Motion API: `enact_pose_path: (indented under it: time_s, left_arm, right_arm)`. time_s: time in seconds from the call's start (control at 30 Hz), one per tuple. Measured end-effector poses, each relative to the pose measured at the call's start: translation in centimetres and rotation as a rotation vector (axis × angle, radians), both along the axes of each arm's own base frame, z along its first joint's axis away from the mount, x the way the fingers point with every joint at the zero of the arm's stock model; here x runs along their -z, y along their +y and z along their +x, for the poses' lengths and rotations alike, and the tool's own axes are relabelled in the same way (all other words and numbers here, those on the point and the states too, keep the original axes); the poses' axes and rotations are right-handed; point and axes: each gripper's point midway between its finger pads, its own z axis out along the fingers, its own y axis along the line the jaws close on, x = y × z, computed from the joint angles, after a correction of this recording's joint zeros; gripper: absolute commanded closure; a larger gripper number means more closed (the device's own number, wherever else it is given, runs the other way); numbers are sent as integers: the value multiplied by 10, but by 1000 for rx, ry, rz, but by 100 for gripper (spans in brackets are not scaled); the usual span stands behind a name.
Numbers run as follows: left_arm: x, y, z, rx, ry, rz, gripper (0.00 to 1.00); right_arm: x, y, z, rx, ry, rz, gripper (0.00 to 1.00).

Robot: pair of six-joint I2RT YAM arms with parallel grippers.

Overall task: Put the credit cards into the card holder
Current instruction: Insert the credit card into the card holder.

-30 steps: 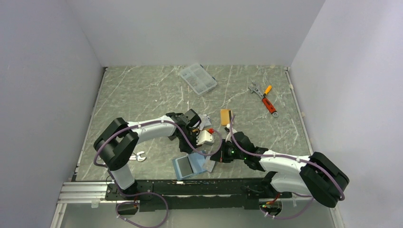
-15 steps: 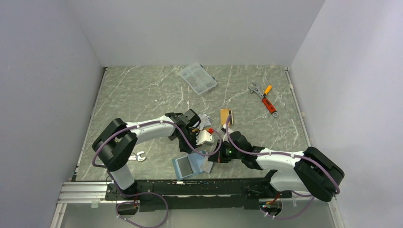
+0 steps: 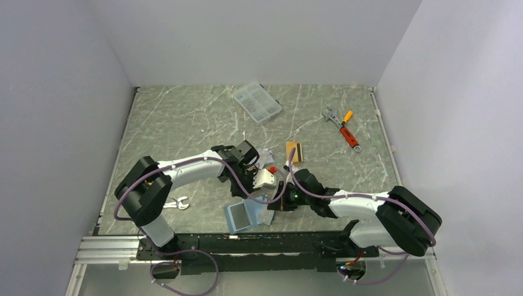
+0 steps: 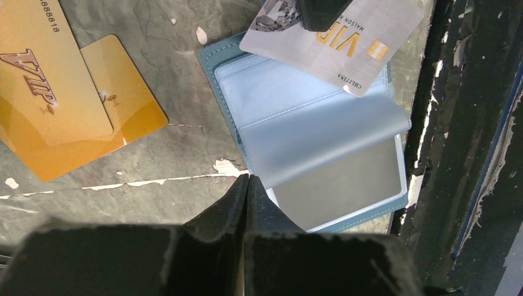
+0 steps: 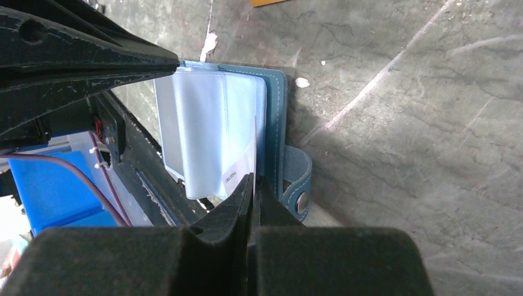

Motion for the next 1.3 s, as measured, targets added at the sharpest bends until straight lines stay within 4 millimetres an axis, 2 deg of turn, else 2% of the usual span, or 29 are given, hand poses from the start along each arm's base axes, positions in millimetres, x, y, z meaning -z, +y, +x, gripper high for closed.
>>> enact_pose_path:
  time_s: [0.2,0.9,1.13,1.3]
  left_arm:
    - [1,3,-2,20,-3,5,100]
    - [5,15,-7,48,-20,18,100]
    - [0,18,-7,43,-33,10,100]
    - [-9,36,-4,-1,-55,-3,100]
  right_arm:
    - [-9,-1,4,12,-30,14,100]
    - [-5,-16,14,54,-49,-32,100]
    - [-6,-9,10,22,-37,-3,100]
    - [-15,-1,7,-4,-37,57,100]
